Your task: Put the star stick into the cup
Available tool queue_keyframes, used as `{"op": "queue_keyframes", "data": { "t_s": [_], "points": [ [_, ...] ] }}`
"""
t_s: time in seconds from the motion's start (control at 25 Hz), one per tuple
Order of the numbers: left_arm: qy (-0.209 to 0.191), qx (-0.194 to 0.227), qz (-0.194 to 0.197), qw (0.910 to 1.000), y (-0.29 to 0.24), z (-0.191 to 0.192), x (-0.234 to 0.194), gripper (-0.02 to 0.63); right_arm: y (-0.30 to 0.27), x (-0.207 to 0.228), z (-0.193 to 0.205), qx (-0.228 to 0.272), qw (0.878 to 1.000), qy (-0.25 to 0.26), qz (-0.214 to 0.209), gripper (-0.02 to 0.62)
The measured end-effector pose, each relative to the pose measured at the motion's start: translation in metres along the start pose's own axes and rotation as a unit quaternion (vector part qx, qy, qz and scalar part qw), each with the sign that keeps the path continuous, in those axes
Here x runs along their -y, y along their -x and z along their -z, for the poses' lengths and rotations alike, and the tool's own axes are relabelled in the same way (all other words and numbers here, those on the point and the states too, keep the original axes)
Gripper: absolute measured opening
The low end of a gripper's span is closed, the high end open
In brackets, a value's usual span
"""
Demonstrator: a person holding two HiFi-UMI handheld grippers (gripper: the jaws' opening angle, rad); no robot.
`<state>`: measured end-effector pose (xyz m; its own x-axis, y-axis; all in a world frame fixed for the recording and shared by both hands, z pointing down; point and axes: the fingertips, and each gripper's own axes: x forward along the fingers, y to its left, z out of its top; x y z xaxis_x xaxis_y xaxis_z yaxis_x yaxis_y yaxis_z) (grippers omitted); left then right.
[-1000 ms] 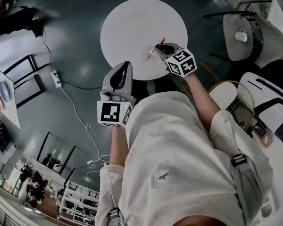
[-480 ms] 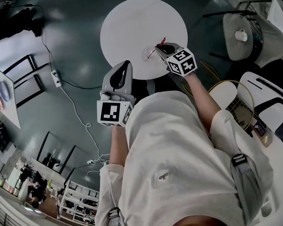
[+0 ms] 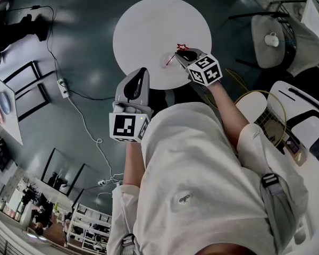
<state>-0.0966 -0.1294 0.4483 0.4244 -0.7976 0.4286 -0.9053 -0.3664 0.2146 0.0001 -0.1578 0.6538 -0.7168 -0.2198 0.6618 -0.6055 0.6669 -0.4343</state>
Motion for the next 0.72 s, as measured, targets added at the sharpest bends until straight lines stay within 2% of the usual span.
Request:
{"op": "queue_keyframes", "data": {
  "t_s": [0.72],
  "points": [
    [-0.005,0.003,0.005,1.0000,0.0067,-0.0065,-0.0041,0.011,0.0027,-0.0024,-0.0015,0.001,1.000,-0.005,0.010,0.078]
  ]
}}
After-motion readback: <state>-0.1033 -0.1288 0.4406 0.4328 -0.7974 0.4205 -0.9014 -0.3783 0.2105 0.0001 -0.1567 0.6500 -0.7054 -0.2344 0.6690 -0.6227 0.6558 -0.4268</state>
